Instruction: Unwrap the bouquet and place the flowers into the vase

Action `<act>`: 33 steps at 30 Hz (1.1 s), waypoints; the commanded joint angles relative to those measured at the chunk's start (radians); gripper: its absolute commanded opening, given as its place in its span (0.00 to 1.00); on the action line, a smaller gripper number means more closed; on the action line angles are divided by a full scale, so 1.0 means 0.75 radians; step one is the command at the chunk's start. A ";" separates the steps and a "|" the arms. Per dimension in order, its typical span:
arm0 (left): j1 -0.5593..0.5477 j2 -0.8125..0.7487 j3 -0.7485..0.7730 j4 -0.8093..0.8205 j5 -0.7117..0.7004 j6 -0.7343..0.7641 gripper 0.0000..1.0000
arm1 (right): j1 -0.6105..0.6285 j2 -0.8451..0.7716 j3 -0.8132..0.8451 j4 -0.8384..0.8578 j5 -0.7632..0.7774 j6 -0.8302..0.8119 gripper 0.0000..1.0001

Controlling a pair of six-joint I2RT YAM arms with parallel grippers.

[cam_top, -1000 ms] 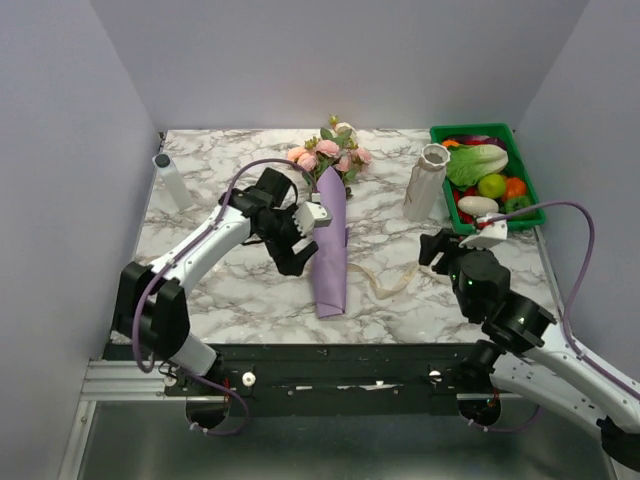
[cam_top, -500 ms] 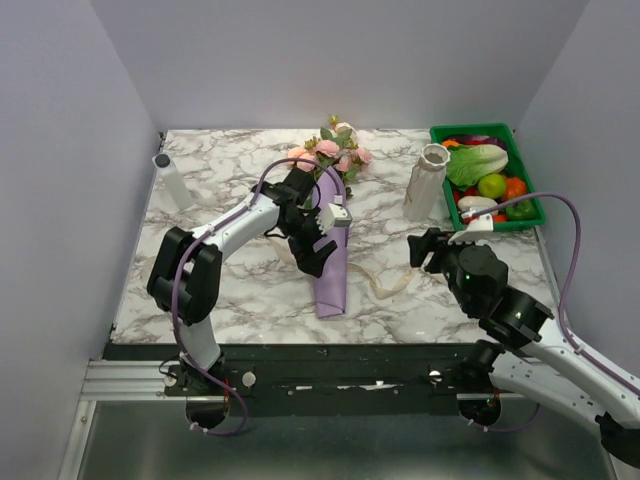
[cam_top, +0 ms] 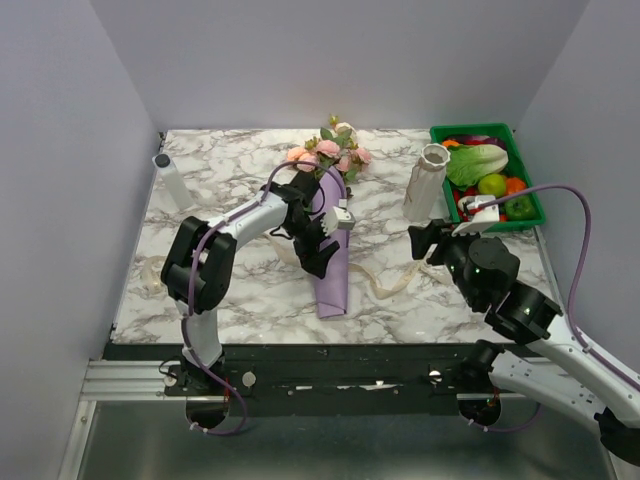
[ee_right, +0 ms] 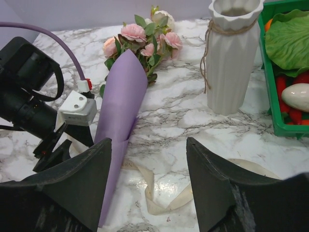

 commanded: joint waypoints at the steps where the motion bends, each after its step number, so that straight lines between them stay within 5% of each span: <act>1: 0.002 0.026 0.131 -0.146 0.177 0.044 0.83 | 0.008 0.002 0.035 -0.044 -0.002 -0.010 0.70; 9: 0.004 0.024 0.233 -0.355 0.274 0.117 0.61 | 0.008 -0.027 0.039 -0.078 0.012 0.007 0.69; 24: 0.090 0.065 0.154 -0.220 0.190 0.064 0.63 | 0.010 -0.006 -0.042 -0.076 -0.026 -0.016 0.68; 33: 0.080 0.138 0.227 -0.249 0.221 0.060 0.53 | 0.010 0.000 -0.057 -0.064 -0.028 -0.012 0.66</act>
